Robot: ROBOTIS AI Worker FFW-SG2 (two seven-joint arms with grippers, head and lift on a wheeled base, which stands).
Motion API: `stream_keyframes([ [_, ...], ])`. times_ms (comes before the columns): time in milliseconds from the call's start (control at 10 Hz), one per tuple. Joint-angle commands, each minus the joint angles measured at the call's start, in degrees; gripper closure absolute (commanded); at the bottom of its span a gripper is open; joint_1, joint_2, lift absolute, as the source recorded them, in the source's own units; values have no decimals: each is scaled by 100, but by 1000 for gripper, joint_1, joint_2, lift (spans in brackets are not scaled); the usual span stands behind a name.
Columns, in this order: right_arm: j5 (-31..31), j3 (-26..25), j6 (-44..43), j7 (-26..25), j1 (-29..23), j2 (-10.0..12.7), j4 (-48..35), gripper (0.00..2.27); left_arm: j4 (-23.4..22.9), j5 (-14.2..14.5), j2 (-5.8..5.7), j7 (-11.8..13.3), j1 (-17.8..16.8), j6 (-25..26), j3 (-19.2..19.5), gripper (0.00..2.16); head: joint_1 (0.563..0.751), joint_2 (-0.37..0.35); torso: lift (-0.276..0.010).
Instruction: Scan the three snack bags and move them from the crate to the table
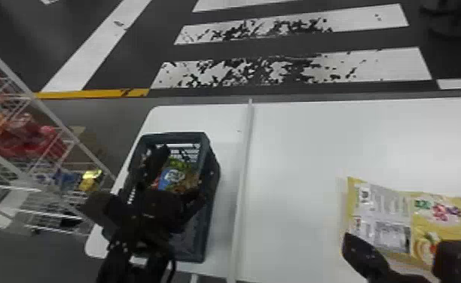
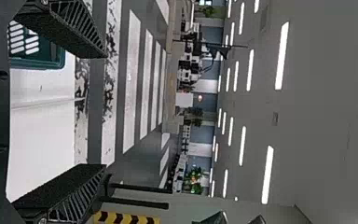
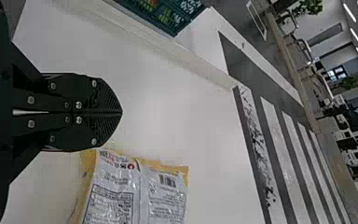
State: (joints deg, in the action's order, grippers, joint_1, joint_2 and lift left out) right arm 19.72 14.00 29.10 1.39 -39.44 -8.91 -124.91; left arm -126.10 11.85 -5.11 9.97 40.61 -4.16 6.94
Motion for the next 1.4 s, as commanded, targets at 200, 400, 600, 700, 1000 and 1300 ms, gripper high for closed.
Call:
stream_keyframes([
  [200, -337, 683, -874, -455, 640, 48, 1030, 2246, -99, -8, -43, 119, 88, 219, -17, 33, 695, 325, -62],
  [400, -390, 727, -980, -596, 930, 100, 1390, 2246, -134, -8, -43, 119, 176, 202, 35, 33, 695, 331, -62],
  [600, -478, 763, -892, -675, 1035, 127, 1592, 2246, -134, 36, -25, 119, 185, 202, 0, 33, 695, 329, -62],
  [700, -522, 798, -874, -763, 1079, 136, 1689, 2246, -125, 36, -25, 119, 149, 219, -53, 33, 695, 327, -62],
  [1000, -513, 569, -839, -938, 930, 118, 1672, 2246, -116, 27, -25, 119, 70, 307, -79, 33, 695, 302, -62],
  [1300, -249, 103, -804, -956, 394, 74, 1258, 2246, -64, 27, -17, 119, -9, 413, -88, 33, 695, 249, -62],
])
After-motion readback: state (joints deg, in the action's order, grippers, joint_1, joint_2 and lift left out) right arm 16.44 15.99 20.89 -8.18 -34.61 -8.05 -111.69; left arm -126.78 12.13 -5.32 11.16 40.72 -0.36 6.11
